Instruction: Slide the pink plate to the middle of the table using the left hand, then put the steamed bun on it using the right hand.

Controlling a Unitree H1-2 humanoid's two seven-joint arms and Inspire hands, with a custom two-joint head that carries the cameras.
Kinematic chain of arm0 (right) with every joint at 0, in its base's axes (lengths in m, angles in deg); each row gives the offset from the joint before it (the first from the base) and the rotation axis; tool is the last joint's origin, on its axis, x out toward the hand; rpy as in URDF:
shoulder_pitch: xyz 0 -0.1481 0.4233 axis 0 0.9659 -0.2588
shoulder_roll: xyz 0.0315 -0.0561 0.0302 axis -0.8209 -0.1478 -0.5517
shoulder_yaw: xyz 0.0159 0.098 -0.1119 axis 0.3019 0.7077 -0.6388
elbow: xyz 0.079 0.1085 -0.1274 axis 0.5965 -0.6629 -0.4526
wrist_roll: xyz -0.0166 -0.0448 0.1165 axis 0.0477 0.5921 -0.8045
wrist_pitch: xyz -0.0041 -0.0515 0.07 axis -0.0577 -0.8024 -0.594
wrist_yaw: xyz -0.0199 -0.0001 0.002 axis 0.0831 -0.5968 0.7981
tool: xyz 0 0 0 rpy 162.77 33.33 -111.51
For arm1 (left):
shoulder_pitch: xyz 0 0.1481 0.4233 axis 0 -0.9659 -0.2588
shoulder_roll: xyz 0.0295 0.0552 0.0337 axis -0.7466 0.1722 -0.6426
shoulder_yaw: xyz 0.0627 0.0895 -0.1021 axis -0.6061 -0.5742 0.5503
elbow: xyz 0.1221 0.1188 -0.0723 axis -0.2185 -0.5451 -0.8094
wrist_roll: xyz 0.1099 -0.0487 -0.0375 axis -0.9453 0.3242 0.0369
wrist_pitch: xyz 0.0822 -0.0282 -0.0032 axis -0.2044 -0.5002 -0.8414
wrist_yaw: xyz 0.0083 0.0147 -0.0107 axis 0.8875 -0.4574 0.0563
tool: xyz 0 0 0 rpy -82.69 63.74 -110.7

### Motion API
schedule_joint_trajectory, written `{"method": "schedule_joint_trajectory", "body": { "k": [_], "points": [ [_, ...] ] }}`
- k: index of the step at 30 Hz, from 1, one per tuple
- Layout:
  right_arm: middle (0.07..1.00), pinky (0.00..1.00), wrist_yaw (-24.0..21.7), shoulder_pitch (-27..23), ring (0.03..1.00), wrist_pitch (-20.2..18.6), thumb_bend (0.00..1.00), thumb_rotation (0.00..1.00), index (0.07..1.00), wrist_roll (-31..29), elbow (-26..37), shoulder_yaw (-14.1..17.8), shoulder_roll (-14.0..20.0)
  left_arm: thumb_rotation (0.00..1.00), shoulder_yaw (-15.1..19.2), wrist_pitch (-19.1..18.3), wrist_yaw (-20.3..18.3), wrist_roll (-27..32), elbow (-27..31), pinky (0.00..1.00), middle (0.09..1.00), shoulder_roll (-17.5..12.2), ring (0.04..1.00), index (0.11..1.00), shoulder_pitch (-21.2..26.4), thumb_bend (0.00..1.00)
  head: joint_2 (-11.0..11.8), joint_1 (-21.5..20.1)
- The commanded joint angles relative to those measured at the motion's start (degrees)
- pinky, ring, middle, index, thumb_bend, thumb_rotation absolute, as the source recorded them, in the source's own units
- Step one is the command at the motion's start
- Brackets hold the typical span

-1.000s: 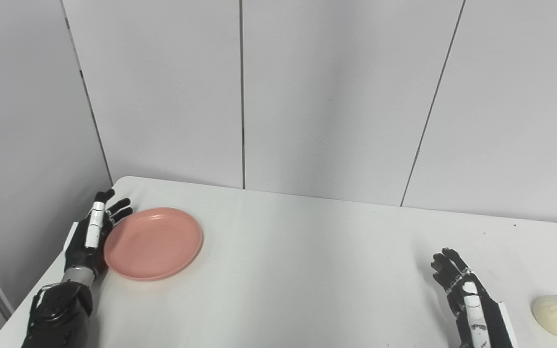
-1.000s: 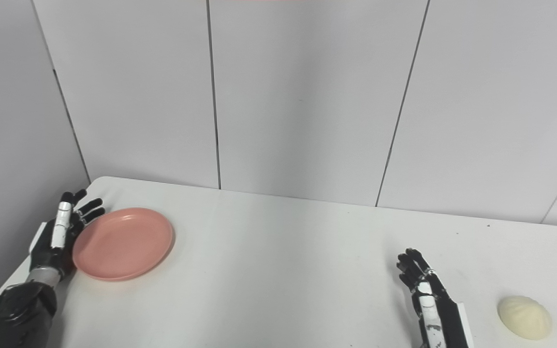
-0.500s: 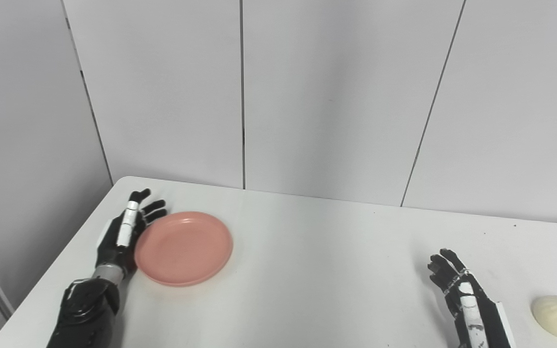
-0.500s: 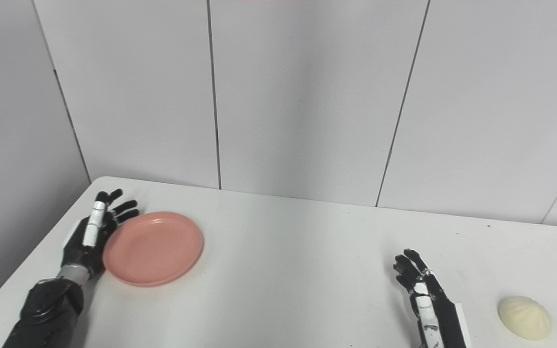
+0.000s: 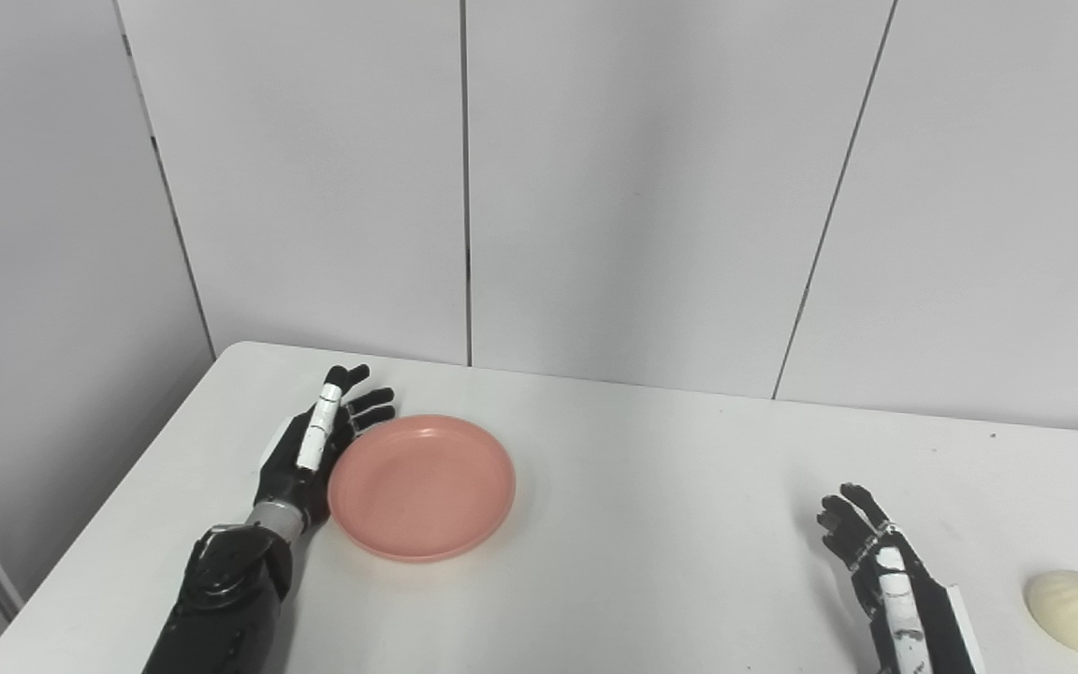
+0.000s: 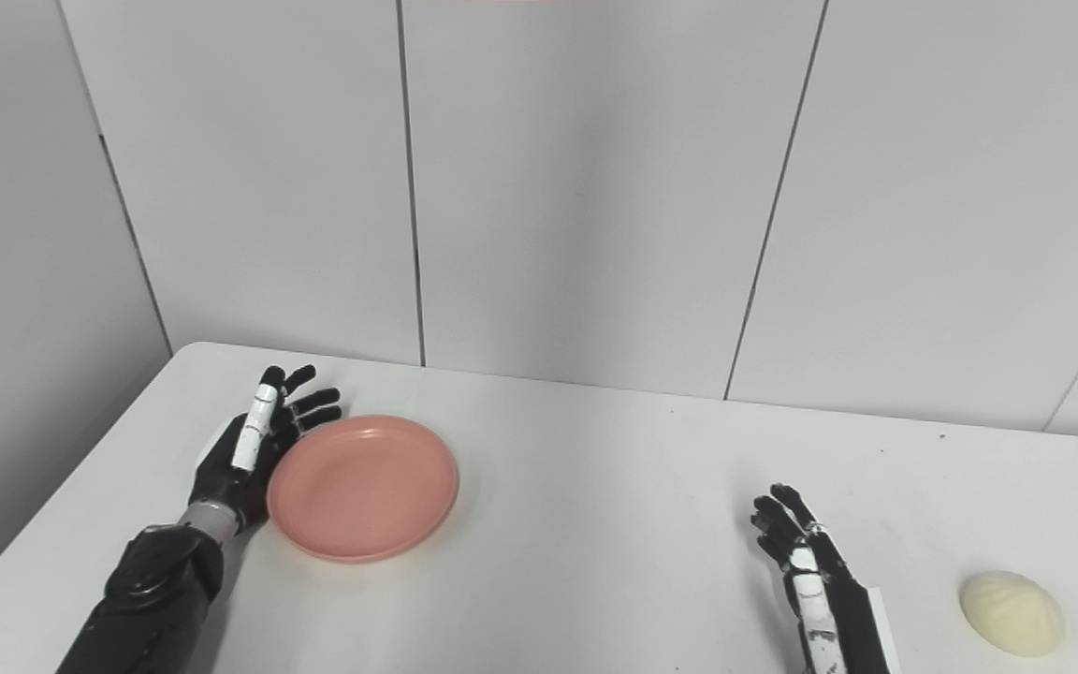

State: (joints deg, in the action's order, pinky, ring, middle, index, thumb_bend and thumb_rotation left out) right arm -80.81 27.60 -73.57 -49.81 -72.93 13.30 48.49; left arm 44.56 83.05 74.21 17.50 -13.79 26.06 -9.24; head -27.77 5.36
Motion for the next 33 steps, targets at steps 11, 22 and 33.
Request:
{"method": "schedule_joint_trajectory", "body": {
  "k": [11, 22, 33],
  "points": [
    [0.823, 0.87, 1.84, 1.30, 0.840, -2.46, 0.72, 0.86, 0.826, 2.55, 2.05, -1.75, -2.45, 0.93, -1.46, -4.94, 0.26, -0.05, 5.16, 0.77, 0.787, 5.18, 0.795, 0.871, 0.51, 0.77, -1.57, -3.35],
    [0.824, 0.86, 2.73, 1.84, 0.840, -5.12, 0.66, 0.87, 0.822, 3.85, 4.87, -2.64, -3.21, 0.91, -1.99, -9.05, 1.27, 0.28, 8.71, 0.76, 0.770, 9.94, 0.780, 0.875, 0.79, 0.79, -3.03, -7.39],
    [0.821, 0.85, 4.42, 2.01, 0.841, -6.65, 0.66, 0.84, 0.827, 6.13, 7.25, -4.17, -5.37, 0.93, -3.16, -12.34, 1.75, -0.57, 10.03, 0.80, 0.806, 12.67, 0.815, 0.882, 1.46, 0.75, -4.96, -15.87]
  ]
}}
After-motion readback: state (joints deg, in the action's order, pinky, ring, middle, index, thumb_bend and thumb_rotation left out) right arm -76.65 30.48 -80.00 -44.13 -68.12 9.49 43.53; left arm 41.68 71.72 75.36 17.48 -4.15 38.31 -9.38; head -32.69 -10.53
